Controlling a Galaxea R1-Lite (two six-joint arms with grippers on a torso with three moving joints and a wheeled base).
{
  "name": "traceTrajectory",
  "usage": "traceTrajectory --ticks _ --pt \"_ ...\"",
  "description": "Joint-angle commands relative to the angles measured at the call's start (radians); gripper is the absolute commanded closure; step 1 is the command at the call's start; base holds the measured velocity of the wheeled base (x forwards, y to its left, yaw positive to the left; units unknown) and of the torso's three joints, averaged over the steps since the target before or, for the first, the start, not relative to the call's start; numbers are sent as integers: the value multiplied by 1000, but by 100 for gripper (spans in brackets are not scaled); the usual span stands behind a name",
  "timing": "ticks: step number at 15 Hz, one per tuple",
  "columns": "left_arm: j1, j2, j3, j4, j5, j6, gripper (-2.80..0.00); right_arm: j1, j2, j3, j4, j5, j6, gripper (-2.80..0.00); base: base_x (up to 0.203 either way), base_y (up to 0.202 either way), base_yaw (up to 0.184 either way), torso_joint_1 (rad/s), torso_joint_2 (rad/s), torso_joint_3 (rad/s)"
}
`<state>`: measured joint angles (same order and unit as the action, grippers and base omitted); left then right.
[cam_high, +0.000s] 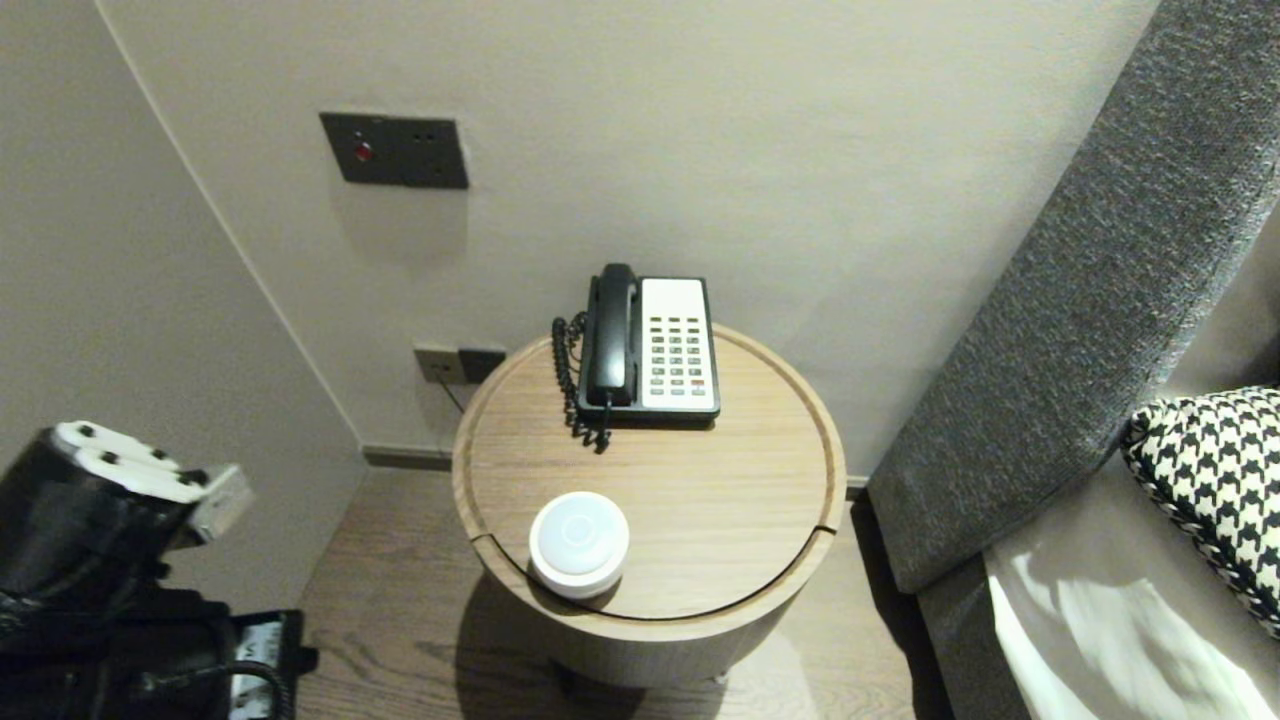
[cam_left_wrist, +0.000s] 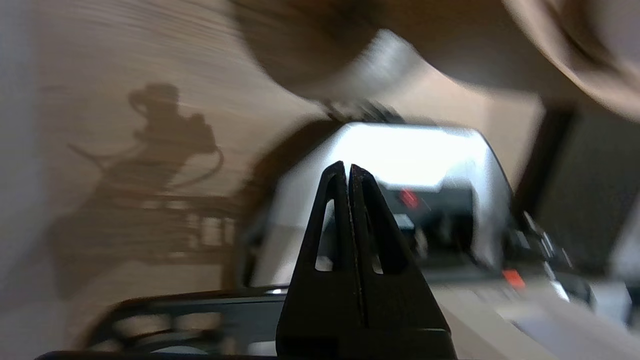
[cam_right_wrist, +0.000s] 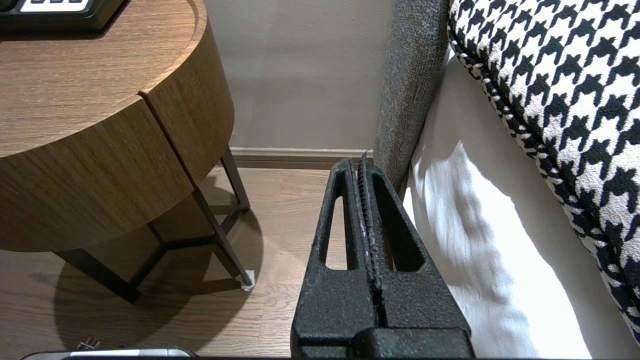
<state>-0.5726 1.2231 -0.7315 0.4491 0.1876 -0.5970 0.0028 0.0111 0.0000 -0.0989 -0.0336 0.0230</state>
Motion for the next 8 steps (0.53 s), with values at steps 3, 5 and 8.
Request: traceTrajectory --ticks 3,5,8 --pt "449 -230 1 26 0 247 0 0 0 40 -1 0 0 0 0 0 0 0 0 0" --pt "526 -329 7 14 0 320 0 0 0 40 -1 0 0 0 0 0 0 0 0 0" --pt "536 -455 33 4 -7 358 0 0 0 40 -1 0 0 0 0 0 0 0 0 0"
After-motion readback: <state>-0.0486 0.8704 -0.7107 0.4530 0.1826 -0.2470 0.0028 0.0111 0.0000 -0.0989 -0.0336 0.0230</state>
